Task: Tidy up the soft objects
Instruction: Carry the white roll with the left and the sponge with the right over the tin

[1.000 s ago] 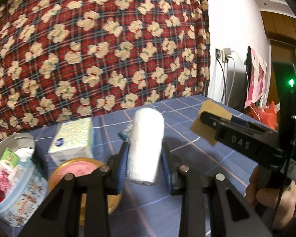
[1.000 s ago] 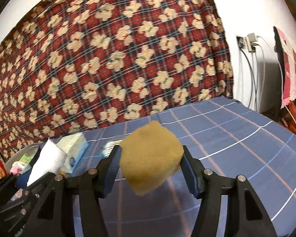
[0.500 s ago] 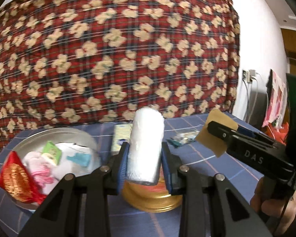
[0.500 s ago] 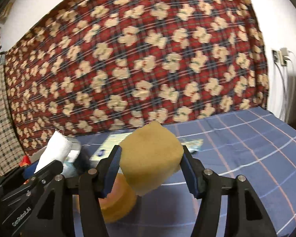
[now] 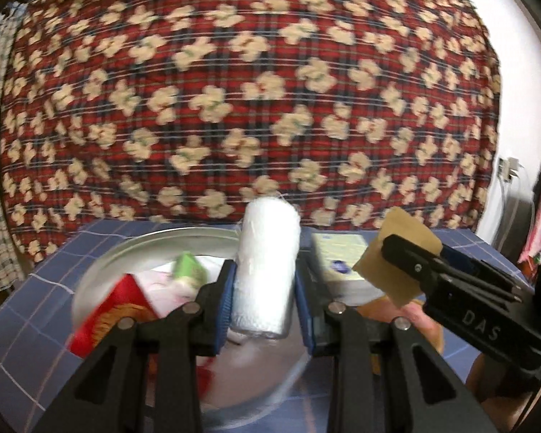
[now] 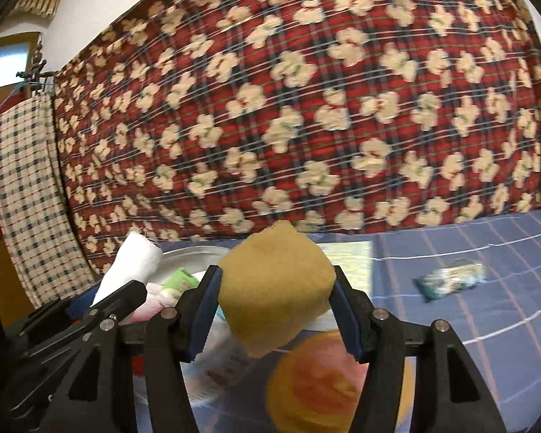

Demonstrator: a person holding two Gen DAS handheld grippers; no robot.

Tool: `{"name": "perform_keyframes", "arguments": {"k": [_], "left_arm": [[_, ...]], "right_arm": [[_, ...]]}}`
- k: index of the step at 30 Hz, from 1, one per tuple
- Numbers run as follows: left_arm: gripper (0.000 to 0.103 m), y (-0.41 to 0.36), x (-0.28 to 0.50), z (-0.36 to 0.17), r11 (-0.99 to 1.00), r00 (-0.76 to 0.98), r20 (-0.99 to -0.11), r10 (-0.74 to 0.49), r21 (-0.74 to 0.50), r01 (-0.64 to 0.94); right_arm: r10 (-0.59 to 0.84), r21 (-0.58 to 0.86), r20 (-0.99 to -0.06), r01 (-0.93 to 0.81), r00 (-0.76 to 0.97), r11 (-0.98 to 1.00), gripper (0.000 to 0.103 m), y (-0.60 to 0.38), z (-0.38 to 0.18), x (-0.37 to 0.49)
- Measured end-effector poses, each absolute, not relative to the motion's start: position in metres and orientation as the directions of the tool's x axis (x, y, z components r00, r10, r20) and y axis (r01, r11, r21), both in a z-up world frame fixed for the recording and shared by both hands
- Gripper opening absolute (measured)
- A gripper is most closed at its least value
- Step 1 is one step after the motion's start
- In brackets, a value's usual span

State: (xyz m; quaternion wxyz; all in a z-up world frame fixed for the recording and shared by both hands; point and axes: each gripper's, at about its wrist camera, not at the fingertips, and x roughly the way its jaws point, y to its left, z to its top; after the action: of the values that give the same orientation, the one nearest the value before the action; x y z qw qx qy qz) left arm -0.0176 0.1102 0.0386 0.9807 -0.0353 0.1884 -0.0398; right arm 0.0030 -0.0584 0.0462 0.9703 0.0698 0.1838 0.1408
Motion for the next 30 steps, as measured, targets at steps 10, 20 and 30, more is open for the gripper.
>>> {"name": "perform_keyframes", "arguments": {"k": [10,20,30], "left_arm": [[0.030,0.156,0.019,0.031,0.995,0.902,-0.432,-0.003,-0.094,-0.041],[0.030,0.175,0.048,0.021,0.990,0.865,-0.494,0.083,-0.060,-0.129],[0.030,0.191,0.063,0.017,0.977,0.833,-0.526,0.171,-0.020,-0.213]], "right_arm": [[0.333,0.233,-0.343,-0.264,0.878,0.936,0.062,-0.016,0.045,0.038],[0.331,0.245,-0.375,-0.252,0.866,0.936,0.062,0.019,0.045,0.073],[0.341,0.262,-0.430,-0.246,0.836,0.933,0.062,0.026,0.029,0.091]]}}
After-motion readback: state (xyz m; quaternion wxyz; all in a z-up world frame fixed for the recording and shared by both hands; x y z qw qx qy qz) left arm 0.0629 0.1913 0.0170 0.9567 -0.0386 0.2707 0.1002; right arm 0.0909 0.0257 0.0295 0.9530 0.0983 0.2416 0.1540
